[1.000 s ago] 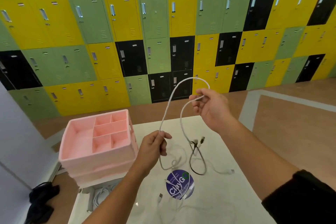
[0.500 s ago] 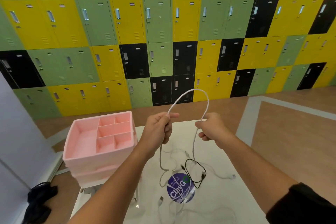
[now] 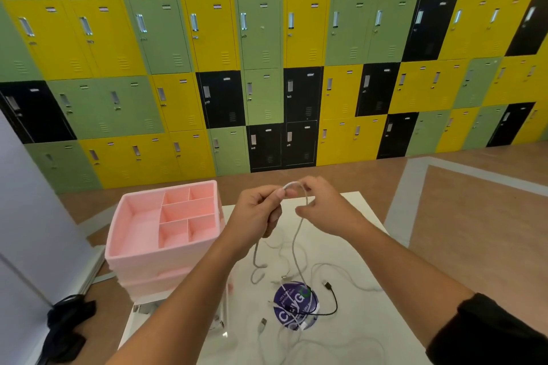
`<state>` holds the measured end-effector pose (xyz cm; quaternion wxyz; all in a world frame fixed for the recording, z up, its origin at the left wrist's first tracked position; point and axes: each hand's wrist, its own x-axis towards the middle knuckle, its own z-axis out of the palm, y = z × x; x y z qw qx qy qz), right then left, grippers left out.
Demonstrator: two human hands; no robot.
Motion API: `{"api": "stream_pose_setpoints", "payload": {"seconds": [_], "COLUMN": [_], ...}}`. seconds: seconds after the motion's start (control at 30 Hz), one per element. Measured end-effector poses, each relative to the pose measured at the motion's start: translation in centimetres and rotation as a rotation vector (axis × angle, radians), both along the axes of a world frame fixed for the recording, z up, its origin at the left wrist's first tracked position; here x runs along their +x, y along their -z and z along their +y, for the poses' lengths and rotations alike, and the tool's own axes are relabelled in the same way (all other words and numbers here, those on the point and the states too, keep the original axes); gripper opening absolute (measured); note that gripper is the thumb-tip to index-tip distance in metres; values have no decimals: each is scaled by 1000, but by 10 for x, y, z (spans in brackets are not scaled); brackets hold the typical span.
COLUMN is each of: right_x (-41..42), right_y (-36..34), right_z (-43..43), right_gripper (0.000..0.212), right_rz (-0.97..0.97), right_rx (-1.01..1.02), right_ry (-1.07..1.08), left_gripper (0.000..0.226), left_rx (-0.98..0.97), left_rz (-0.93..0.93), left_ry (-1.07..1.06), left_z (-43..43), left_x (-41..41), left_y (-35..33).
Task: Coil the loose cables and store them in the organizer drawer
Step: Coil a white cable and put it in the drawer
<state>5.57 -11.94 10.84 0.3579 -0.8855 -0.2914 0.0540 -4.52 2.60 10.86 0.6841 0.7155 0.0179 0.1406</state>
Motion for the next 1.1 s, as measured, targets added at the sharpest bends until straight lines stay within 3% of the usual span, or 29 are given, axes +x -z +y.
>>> {"api": "stream_pose_setpoints", "payload": {"seconds": [0.07,0.13,0.27,0.3,0.4,0.5,0.73,0.97,1.1], "right_x": [-2,-5,-20,-23,-32,-25,-1,7,15], "right_y": [23,55,119,134,157,145,84,80,77], "right_z": [-2,-9,-24,-25,-27,-29,-26,-27,-25], "right_gripper": [24,28,78,76,14,32,39,29,35], "right_rz": [-25,48,386,443,554,634,718,544,276], "right_rx": [-31,-66,-151,-188,-208,-118,203,-139,-211], "right_ry": [142,252,153,104,29,23,285,241,320], "left_gripper": [29,29,29,30,30,27,27,28,26], "left_rx": [-20,-75,-158,-152,-101,-55,145,168,132], "left_rz": [-26,-52,-116,-130,-148,-108,236,291,288], "left_ry": [-23,-36,69,90,104,31,-210,-224,-213], "left_z": [0,-2,-12,-15,-19,-13,-9,-4,0], "left_x": [0,0,-2,-1,3,10,30,29,28], "left_y": [-5,-10,-27,-31,-40,-34,25,44,42]}}
